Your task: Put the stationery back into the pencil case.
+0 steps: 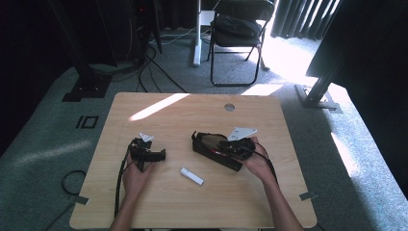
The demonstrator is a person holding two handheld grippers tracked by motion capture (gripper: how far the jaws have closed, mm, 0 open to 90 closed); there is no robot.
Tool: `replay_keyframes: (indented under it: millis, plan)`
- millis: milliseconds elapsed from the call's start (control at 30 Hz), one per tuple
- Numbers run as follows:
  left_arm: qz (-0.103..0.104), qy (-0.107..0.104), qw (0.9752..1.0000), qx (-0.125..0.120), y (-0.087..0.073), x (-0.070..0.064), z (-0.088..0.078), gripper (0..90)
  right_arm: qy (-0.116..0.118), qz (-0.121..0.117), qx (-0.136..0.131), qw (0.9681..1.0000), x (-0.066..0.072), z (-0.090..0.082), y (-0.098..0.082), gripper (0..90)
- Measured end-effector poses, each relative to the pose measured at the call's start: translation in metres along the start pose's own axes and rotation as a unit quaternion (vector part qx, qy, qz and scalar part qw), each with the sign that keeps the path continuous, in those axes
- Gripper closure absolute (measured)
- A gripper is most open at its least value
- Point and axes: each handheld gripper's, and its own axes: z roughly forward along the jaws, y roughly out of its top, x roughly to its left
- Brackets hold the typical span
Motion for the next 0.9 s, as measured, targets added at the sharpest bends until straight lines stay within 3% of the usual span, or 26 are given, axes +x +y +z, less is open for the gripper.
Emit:
replay_keyframes:
  millis: [433, 900]
  plan:
    - [0.000, 0.000, 1.0000, 0.000, 0.000, 0.000, 0.000, 2.0, -0.010, -0.009, -0.016, 0.9998, 0.019, -0.012, 0.012, 70.4]
    - [0.000, 0.000, 1.0000, 0.000, 0.000, 0.000, 0.000, 2.0, -0.009, -0.012, -0.027, 0.9995, 0.037, -0.014, 0.021, 66.4]
